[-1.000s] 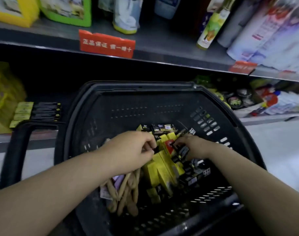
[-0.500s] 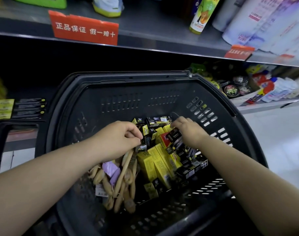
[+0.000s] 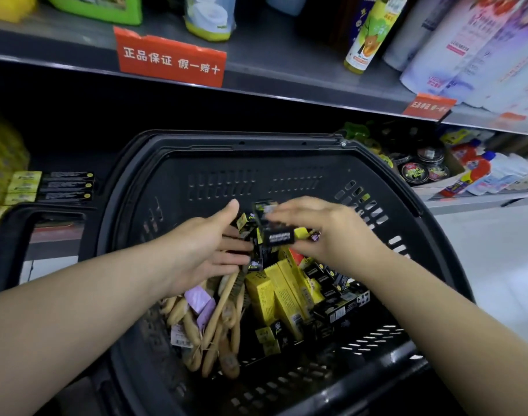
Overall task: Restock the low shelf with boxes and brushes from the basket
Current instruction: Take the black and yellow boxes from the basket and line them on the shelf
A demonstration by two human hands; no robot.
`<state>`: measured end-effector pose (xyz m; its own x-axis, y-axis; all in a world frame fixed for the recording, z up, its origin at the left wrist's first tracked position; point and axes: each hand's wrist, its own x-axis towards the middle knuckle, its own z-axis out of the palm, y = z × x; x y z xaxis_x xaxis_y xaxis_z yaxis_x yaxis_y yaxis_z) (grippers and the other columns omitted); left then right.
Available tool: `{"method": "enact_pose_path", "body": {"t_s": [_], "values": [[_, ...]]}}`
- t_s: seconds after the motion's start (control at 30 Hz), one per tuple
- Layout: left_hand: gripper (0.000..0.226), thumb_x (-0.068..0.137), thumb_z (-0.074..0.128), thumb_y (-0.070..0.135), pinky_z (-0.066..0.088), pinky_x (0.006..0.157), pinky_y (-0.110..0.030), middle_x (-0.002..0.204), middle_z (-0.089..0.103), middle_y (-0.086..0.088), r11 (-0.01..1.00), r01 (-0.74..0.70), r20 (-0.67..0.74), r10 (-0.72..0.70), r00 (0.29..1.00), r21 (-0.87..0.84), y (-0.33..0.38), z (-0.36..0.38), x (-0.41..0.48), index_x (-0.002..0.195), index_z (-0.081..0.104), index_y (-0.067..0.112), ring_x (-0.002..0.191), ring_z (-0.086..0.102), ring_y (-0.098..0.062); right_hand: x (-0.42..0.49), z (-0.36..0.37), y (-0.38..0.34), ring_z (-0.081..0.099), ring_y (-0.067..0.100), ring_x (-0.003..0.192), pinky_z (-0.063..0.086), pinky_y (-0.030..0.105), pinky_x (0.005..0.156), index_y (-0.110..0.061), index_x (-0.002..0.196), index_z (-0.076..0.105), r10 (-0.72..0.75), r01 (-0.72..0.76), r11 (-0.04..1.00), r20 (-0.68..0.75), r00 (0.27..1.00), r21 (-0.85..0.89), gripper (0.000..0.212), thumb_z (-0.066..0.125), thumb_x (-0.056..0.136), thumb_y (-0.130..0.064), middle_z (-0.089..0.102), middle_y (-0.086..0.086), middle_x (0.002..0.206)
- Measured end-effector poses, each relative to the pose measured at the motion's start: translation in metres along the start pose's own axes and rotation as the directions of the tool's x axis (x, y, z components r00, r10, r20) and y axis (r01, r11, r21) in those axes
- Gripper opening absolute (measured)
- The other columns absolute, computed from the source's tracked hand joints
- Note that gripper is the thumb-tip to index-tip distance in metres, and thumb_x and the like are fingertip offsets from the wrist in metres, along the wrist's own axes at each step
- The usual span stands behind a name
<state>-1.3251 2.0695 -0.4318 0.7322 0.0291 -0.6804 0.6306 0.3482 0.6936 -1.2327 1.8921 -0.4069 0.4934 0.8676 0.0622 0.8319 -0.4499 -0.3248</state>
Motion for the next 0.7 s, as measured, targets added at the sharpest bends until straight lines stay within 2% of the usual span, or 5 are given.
{"method": "enact_pose_path", "body": {"t_s": [0.13,0.3,0.43,0.6,0.7], "values": [[0.037,0.096,0.049,0.026,0.049,0.079,-0.033,0.100,0.064,-0.019,0.982,0.008,0.005,-0.007,1.000,-0.188,-0.002,-0.001,-0.001,0.117,0.060,-0.002,0.086,0.061,-0.026,-0.004,0.012,-0.031,0.068,0.019,0.093,0.057,0.032,0.071,-0.018,0.117,0.067,-0.214,0.212,0.970,-0.003,0.977,-0.121,0.046,0.066,0.076,0.003,0.064,-0.001,0.121],[0.030,0.098,0.040,0.009,0.051,0.072,-0.034,0.098,0.061,-0.016,0.957,0.014,-0.011,-0.018,1.000,-0.288,-0.002,-0.008,0.002,0.122,0.056,-0.002,0.083,0.057,-0.026,0.005,0.015,-0.009,0.055,-0.005,0.098,0.050,0.019,0.087,-0.026,0.127,0.053,0.202,-0.197,0.975,-0.041,0.979,0.099,0.043,0.053,0.090,-0.004,0.053,-0.011,0.127],[0.030,0.096,0.037,0.030,0.047,0.039,-0.019,0.063,0.058,-0.006,0.951,0.075,0.091,-0.049,0.995,-0.301,0.003,-0.009,0.000,0.087,0.059,0.013,0.043,0.057,-0.018,0.010,0.030,0.036,0.052,0.016,0.115,0.046,0.029,0.094,-0.023,0.137,0.037,0.479,-0.473,0.877,0.214,0.851,-0.081,0.055,0.061,0.087,-0.022,0.042,0.001,0.138],[0.018,0.086,0.060,0.034,0.041,0.042,-0.019,0.062,0.052,-0.003,0.979,0.034,0.031,-0.029,0.999,-0.202,0.000,-0.009,0.005,0.087,0.058,0.016,0.046,0.047,-0.013,-0.010,0.066,0.081,0.035,0.028,0.132,0.044,0.039,0.101,-0.023,0.142,0.033,0.585,-0.367,0.809,0.577,0.570,-0.458,0.065,0.061,0.084,-0.014,0.022,0.008,0.150],[0.024,0.089,0.057,0.037,0.040,0.038,-0.017,0.061,0.053,-0.004,0.974,0.069,0.044,-0.061,0.997,-0.217,0.000,-0.009,0.006,0.089,0.058,0.014,0.042,0.047,-0.013,-0.014,0.079,0.089,0.044,0.029,0.122,0.051,0.040,0.089,-0.022,0.130,0.048,0.635,-0.279,0.740,0.502,0.587,-0.612,0.047,0.050,0.087,-0.003,0.030,0.009,0.140]]}}
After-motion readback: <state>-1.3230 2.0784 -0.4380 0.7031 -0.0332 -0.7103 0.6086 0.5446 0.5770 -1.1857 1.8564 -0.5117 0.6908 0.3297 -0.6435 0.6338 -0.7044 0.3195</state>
